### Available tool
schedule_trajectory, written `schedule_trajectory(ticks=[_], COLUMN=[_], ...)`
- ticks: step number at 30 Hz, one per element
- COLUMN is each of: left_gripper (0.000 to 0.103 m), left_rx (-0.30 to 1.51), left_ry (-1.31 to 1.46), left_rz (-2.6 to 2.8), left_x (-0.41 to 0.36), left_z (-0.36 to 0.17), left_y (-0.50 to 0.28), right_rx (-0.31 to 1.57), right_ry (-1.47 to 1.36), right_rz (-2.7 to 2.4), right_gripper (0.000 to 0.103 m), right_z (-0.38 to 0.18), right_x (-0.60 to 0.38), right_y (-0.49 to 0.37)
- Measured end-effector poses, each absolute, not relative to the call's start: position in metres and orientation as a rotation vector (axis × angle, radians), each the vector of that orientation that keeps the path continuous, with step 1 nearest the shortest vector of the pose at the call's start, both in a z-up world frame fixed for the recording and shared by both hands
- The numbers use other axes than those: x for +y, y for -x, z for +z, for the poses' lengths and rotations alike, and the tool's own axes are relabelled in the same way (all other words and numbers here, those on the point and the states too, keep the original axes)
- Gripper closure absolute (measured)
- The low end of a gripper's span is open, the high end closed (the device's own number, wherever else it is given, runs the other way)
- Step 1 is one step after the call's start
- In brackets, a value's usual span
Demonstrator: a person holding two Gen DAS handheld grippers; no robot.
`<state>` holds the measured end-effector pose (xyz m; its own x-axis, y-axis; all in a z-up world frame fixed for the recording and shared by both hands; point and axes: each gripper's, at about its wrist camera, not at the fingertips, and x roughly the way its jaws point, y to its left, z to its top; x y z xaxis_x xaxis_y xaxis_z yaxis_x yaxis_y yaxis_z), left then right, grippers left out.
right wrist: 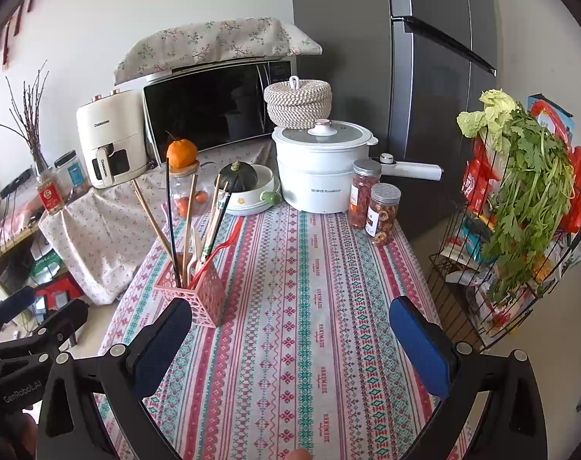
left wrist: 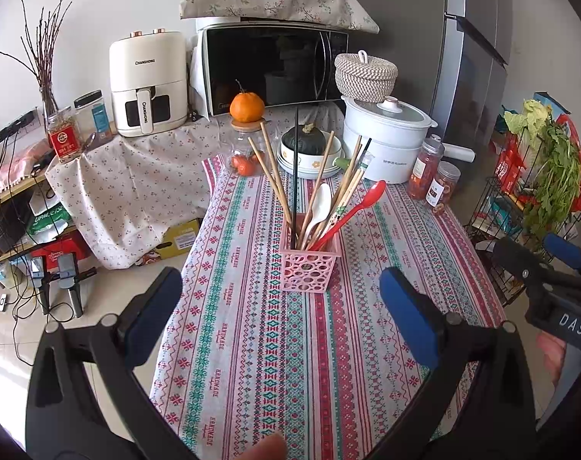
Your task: Organize utensils
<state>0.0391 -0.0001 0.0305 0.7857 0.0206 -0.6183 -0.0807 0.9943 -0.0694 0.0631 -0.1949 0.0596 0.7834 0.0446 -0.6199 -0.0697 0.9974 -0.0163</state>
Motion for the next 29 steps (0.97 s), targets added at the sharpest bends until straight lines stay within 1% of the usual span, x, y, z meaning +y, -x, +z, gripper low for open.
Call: schedule_trajectory(ticks=[29], left_gripper=[0.001], left_rx=[0.683], left_ry=[0.101], left_rz=[0.034], left_x=[-0.0007], left_z=[0.0249], left_y=[-0.0423], right_rx=[0.690], right_ry=[0.031], right_rz=[0.061], right_gripper=[0.000], right_z=[0.0531], right_x=[-0.1937], right_y=[-0.0651])
